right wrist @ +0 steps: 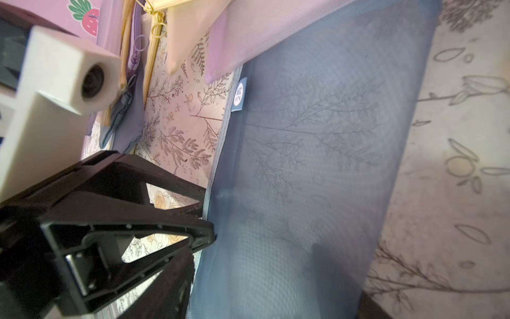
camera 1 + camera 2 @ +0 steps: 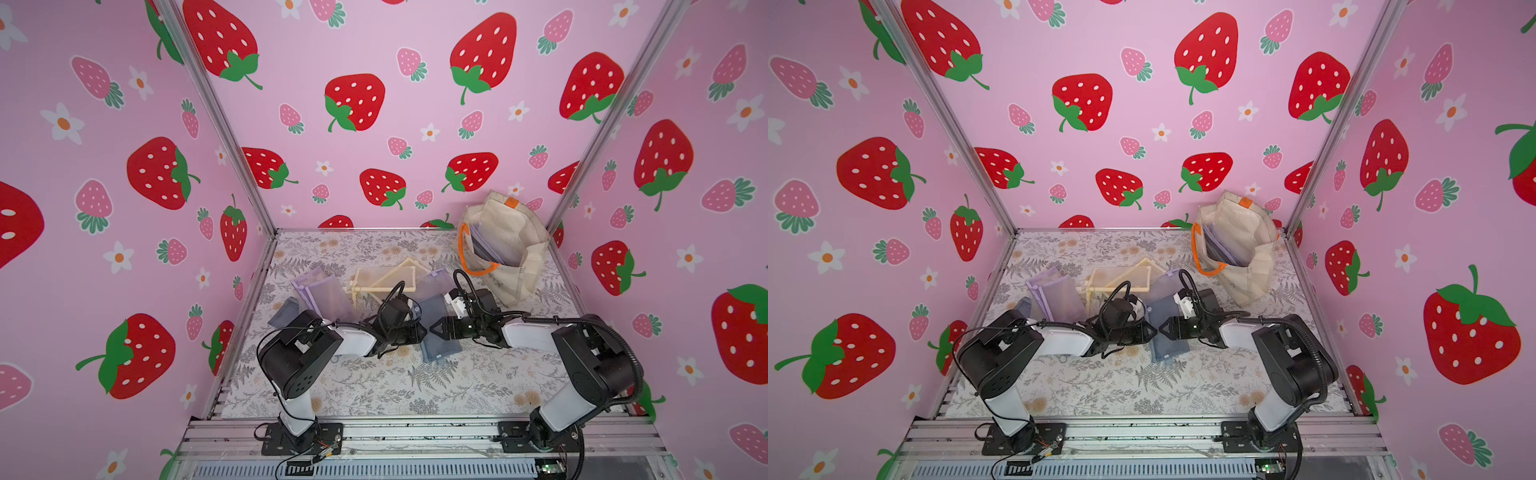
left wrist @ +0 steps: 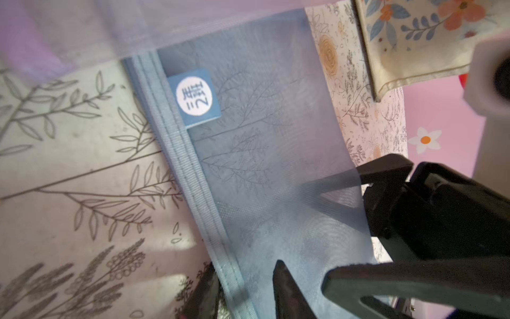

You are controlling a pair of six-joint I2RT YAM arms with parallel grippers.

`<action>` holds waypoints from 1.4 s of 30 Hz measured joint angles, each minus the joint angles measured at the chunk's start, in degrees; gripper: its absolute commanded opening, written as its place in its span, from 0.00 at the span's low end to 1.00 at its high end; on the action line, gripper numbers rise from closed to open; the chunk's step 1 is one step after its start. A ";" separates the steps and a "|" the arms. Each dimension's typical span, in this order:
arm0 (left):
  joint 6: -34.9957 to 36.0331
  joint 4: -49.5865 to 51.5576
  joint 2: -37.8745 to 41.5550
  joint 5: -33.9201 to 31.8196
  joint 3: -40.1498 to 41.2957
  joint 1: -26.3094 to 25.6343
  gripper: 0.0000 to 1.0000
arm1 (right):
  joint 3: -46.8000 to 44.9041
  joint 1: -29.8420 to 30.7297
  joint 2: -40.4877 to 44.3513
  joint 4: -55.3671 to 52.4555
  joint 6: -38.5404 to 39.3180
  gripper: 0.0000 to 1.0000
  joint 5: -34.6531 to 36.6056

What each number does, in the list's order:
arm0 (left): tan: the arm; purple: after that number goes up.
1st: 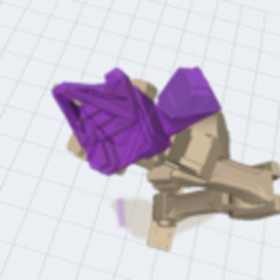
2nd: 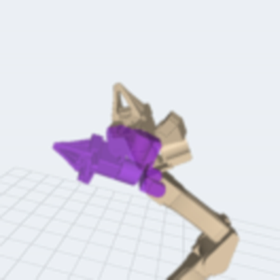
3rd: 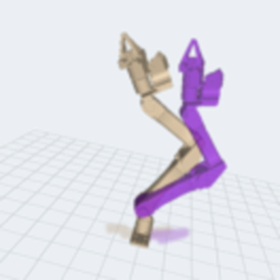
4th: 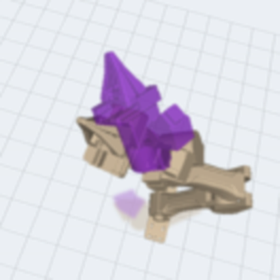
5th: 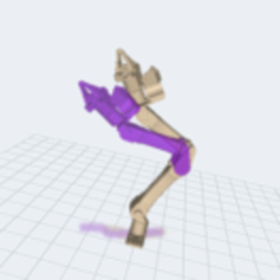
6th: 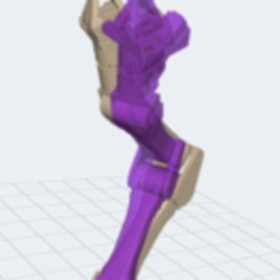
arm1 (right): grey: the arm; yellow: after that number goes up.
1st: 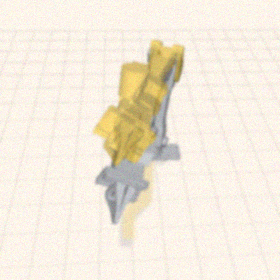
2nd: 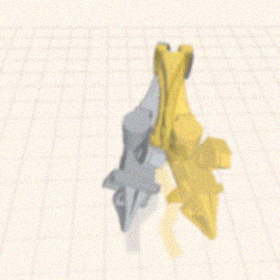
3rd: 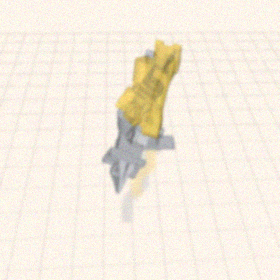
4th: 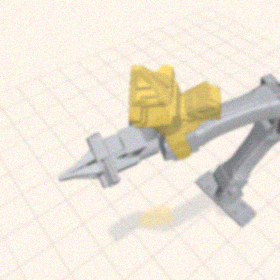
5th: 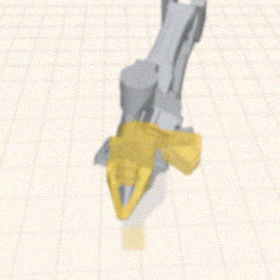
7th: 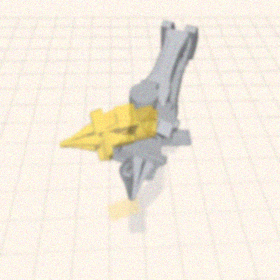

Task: Put the pencil pouch into the canvas bag
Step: Pick up the pencil pouch from the center of the board.

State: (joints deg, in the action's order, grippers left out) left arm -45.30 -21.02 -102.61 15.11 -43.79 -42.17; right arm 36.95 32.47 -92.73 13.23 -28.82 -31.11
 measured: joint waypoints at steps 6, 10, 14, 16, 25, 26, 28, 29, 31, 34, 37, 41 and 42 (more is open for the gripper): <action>0.02 0.57 -0.04 0.50 0.07 -1.01 0.22 | 0.02 0.00 0.22 -0.79 0.11 0.48 -0.02; 0.07 0.66 -0.04 0.55 0.11 -1.92 0.21 | 0.11 0.02 0.13 -0.85 -0.04 0.35 0.04; 0.09 0.66 0.20 0.59 0.42 -2.43 0.20 | 0.15 0.11 0.15 -1.05 0.11 0.17 0.22; 0.09 0.83 1.18 0.81 1.49 -2.51 0.20 | 0.11 0.28 0.74 -2.08 0.48 0.10 0.66; 2.25 6.86 11.91 1.20 5.57 -2.84 0.60 | -1.55 1.64 17.27 -9.51 4.26 0.00 3.02; 2.86 7.91 13.31 0.74 5.64 -2.84 0.62 | -1.42 1.84 19.34 -10.75 4.96 0.00 3.50; 3.48 9.77 16.11 0.07 5.77 -2.69 0.64 | 0.33 2.51 23.87 -16.13 7.54 0.00 5.01; 3.67 10.43 17.29 -0.26 5.90 -2.51 0.64 | 1.95 2.78 25.33 -19.04 8.94 0.00 5.99; 4.07 11.63 19.82 -0.76 6.34 -1.99 0.66 | 6.84 3.15 27.36 -25.27 12.44 0.00 8.70; 4.85 13.29 23.32 -1.79 7.54 -0.83 0.75 | 15.74 3.30 28.00 -32.85 17.81 0.00 13.44; 5.70 15.58 25.51 -2.78 7.87 0.37 0.81 | 26.18 2.64 25.99 -39.67 23.08 0.00 18.05; 6.56 16.68 26.14 -3.10 7.89 1.55 0.88 | 38.42 -0.48 20.39 -45.11 28.59 0.00 20.98; 6.69 16.87 26.16 -3.08 7.89 1.77 0.90 | 41.40 -1.90 18.71 -46.16 29.92 0.00 21.40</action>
State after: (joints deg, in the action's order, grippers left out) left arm -38.61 -4.14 -76.44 12.03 -35.90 -40.40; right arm 78.35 30.57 -74.02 -32.93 1.10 -9.72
